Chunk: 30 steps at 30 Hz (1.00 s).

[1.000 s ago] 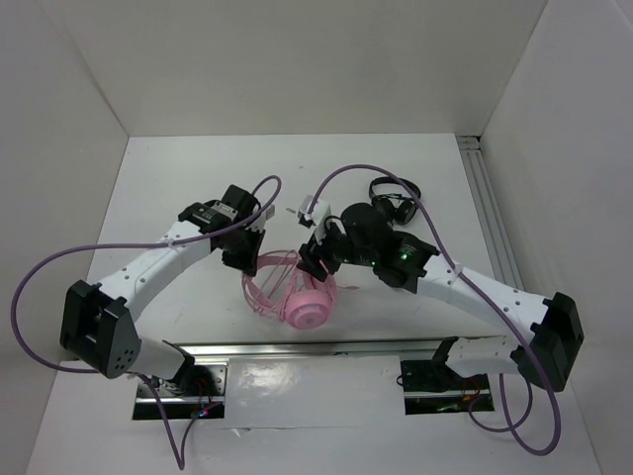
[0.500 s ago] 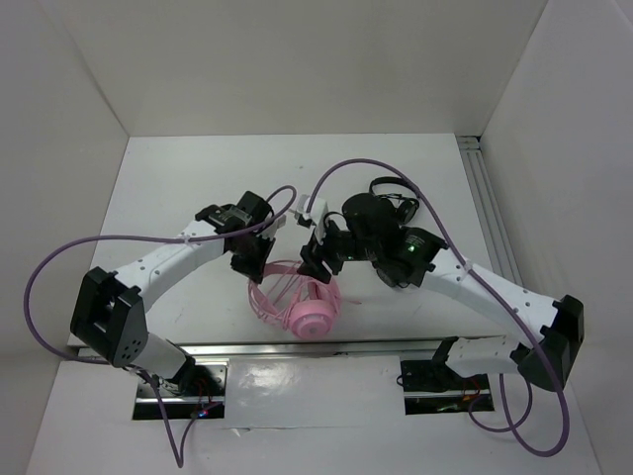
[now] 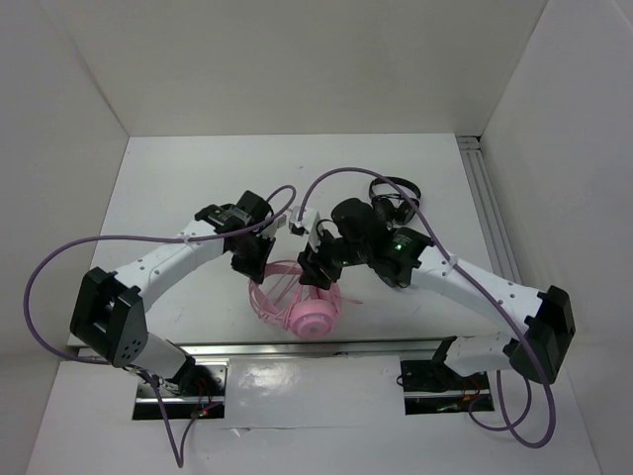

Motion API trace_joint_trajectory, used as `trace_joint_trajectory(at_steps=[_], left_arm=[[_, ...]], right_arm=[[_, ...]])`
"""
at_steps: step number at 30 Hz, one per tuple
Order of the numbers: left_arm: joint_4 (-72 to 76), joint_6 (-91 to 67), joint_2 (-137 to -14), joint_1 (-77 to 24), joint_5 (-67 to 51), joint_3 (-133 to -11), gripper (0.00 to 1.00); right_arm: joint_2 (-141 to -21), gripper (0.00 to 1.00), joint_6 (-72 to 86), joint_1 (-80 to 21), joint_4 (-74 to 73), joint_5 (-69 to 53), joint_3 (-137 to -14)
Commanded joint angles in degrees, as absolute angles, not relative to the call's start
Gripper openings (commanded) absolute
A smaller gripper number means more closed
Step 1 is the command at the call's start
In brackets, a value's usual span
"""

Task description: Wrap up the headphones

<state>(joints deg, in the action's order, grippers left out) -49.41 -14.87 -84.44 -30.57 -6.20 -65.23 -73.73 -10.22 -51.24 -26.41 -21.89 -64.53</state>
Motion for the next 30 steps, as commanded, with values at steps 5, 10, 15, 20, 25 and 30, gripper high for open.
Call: trace_joint_trajectory(at_steps=[5,10,15,20,25,30], left_arm=[[-48.4,-14.9,-81.2,-27.4,-11.9,-69.1,0.0],[-48.4,-14.9,-79.5,-25.2,-12.5,-69.1,0.0],[-48.4,-14.4,-78.8,-23.9,-13.8,-69.1,0.0],[-48.4,-13.9,-77.7,-23.3,-14.9,-69.1,0.0],[-48.4,-13.9,-77.7,-22.8,-16.1,-68.6,0.0],[-47.2,-13.9,-78.4,-24.0,-14.9,-66.6,0.0]], right_arm=[[-76.0,0.44,-10.8,-51.7,-27.9,-22.8,-64.3],[-76.6,0.43,-10.8,-51.7,-29.6,-22.5,-65.0],[-77.2,0.37,-10.8,-51.7,-29.0,-21.7,-65.0],[-77.8,0.2,-10.8,-51.7,-29.0,-20.6,-65.0],[-77.2,0.0,-10.8,-51.7,-27.7,-18.6,-65.0],[-73.1,0.0,-9.1,-52.2,-24.8,-15.0,-65.5]])
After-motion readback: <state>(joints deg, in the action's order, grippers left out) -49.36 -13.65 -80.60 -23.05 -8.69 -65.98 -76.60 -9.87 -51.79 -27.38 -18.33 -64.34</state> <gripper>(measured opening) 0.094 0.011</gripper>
